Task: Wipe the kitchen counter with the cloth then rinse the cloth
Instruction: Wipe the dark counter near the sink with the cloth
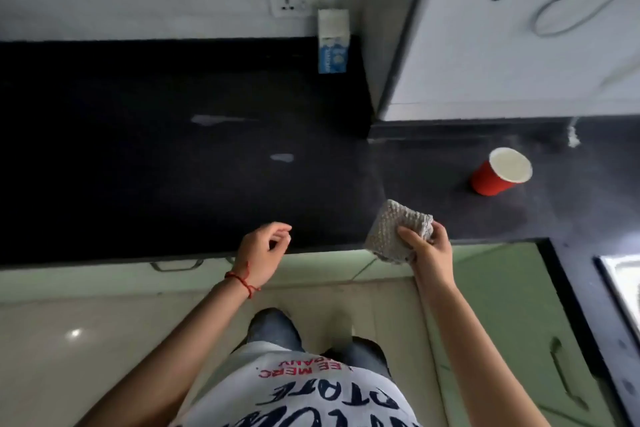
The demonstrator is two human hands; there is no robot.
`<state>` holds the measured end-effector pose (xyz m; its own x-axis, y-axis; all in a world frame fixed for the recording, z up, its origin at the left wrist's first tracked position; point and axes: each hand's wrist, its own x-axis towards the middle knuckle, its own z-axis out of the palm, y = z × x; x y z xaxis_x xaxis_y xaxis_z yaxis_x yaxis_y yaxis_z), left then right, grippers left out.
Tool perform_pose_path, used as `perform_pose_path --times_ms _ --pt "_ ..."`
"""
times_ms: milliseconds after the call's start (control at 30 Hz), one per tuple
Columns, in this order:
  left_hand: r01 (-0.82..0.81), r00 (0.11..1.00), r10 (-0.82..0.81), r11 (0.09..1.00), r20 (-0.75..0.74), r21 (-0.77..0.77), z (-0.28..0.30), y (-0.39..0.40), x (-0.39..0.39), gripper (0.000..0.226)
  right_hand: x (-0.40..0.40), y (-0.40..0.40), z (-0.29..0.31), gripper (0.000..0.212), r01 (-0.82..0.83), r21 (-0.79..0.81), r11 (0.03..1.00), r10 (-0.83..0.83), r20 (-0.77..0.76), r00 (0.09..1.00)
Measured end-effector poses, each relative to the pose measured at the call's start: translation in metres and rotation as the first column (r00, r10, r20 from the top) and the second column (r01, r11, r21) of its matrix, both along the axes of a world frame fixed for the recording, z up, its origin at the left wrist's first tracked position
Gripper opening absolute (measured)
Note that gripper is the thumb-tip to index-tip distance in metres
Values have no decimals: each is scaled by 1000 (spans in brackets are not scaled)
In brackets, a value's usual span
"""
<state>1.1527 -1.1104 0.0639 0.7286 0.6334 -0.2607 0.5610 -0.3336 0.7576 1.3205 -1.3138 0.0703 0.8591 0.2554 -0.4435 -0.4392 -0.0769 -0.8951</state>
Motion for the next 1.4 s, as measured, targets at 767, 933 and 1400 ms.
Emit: perform_pose_path --times_ms 767,933,1400 --pt "249 869 -21 882 -494 401 -55 152 -33 60 -9 236 -41 42 -129 -814 567 823 564 62" --pt "264 866 -18 866 -501 425 -61 153 -36 61 -2 230 -52 30 -144 -795 590 798 601 -47" --pt "248 871 4 860 -492 446 -60 153 -34 59 22 265 -44 43 -209 -826 523 822 554 -132"
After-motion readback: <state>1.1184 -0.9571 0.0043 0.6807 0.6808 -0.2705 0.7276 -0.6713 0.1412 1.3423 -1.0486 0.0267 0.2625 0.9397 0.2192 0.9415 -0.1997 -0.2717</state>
